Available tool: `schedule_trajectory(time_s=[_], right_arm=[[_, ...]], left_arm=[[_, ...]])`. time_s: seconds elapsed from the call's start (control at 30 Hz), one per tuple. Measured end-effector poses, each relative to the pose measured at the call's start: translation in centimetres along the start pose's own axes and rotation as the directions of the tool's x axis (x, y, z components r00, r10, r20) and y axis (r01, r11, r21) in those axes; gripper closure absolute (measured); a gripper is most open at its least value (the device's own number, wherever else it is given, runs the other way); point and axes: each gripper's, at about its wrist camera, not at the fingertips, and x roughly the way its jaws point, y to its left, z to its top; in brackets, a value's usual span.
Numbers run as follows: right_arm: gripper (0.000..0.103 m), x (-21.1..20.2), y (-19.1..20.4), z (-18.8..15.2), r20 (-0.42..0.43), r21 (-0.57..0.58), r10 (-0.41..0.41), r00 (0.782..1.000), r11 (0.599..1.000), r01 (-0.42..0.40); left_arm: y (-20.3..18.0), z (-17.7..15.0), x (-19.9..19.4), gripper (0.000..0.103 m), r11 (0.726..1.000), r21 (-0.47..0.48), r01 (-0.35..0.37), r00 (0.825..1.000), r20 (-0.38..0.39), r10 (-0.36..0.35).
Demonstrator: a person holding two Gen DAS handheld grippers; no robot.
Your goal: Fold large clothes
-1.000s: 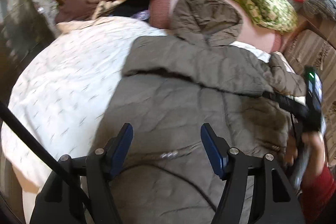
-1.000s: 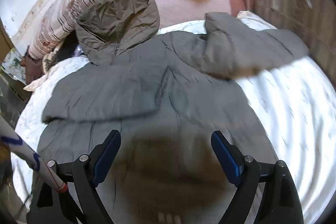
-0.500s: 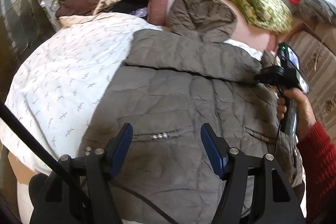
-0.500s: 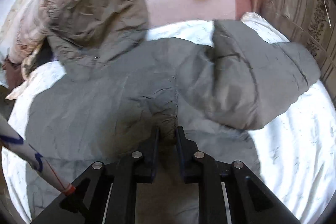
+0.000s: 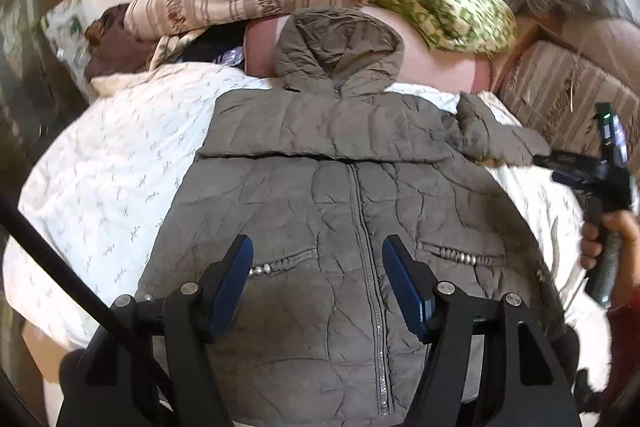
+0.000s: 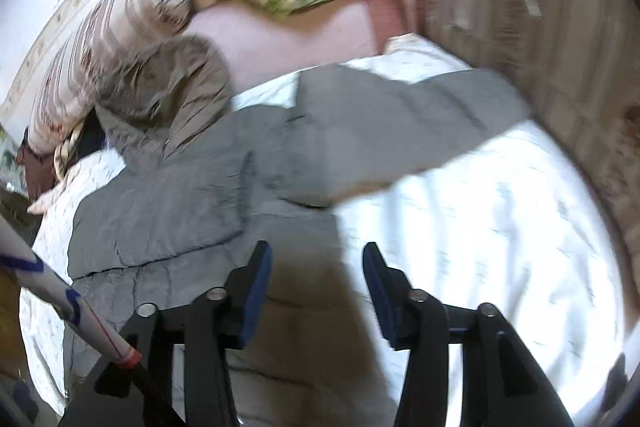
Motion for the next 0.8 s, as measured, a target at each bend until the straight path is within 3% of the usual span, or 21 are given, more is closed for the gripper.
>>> schedule_trajectory(time_s=[0.2, 0.53, 0.67, 0.8], right_arm=[[0.026, -1.9, -6.6, 0.3, -0.011, 0.088, -0.027, 1.0, 0.996, 0.027], [0.027, 0.9, -16.1, 0.2, -0.031, 0.282, -0.072, 0.997, 0.956, 0.077], [0.034, 2.2, -19.8, 1.1, -0.03, 0.38, -0.083, 0.996, 0.921, 0.088], [0.037, 2.7, -21.8, 3.3, 0.021, 0.397, -0.123, 0.992, 0.912, 0.105]], left_arm=[[-1.6, -0.5, 0.1, 0.037, 1.0, 0.017, 0.019, 0.999, -0.034, -0.018], [-1.4, 0.0, -1.5, 0.037, 0.995, 0.026, -0.092, 0.995, 0.049, 0.091], [-1.2, 0.4, -0.6, 0.037, 0.995, 0.016, -0.097, 0.995, 0.021, 0.097], [-1.1, 0.5, 0.6, 0.037, 0.994, 0.018, -0.111, 0.994, -0.012, 0.111]])
